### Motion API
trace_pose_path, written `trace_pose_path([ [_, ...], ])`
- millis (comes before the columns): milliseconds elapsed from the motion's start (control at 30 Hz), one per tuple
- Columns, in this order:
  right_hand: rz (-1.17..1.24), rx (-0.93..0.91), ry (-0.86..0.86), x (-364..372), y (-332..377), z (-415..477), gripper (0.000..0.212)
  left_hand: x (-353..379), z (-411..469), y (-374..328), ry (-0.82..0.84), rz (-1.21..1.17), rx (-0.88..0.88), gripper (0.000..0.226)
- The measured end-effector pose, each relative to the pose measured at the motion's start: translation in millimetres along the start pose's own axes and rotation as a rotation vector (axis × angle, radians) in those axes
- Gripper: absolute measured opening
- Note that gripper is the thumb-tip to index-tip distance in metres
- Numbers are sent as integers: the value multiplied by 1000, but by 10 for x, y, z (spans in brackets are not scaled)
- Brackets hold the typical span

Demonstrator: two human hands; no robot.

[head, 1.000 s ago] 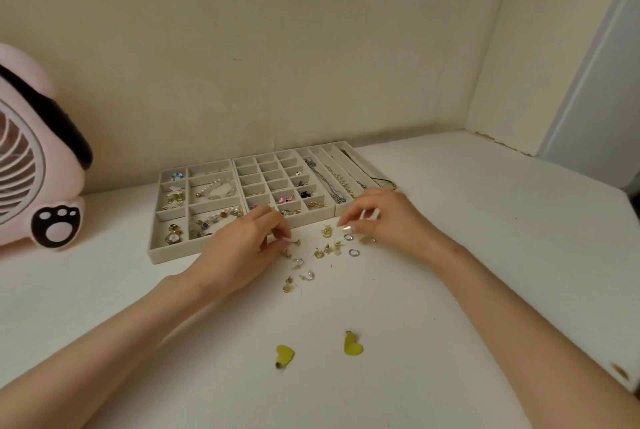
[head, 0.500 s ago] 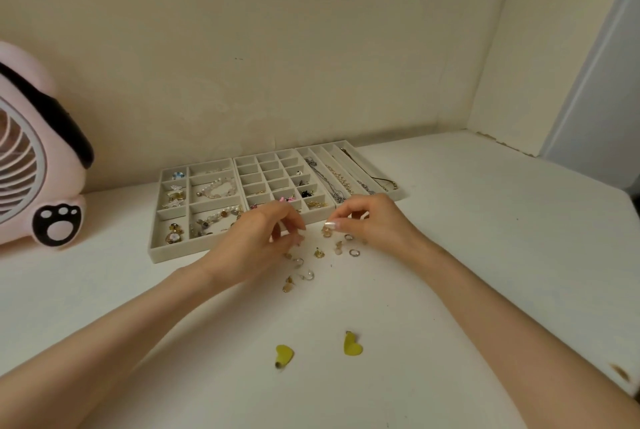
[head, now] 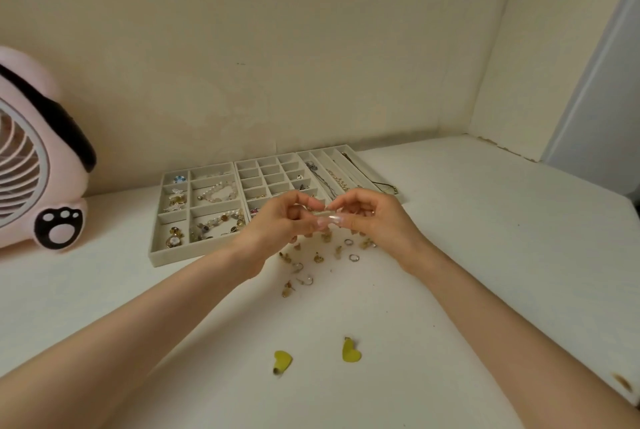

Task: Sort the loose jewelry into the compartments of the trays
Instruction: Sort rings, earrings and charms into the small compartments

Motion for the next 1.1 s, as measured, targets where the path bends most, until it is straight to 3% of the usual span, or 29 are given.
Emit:
trace_pose_path([
  [167, -189, 31, -109, -53, -88, 26, 8, -256, 204, 29, -155, 206, 87, 10],
  [400, -354, -15, -89, -39, -137, 17, 17, -658, 912, -53, -294, 526, 135, 6],
  [667, -385, -50, -80, -48, -148, 48, 18, -594, 1523, 25, -116, 904, 57, 3],
  [833, -397, -66, -81, -62, -166, 65, 16, -569, 1595, 92, -46, 962, 29, 6],
  [1100, -466, -46, -133, -118, -179, 82, 23, -627, 1407, -13, -108, 933, 164, 7],
])
Point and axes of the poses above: each hand's wrist, its own z-axis towards the middle knuckle, its own x-axis out of the palm, y = z × x, the point moved 2 cm from there along z, towards the middle knuckle, and after that the axes turned 1 degree about -y, right-handed, at the moved point
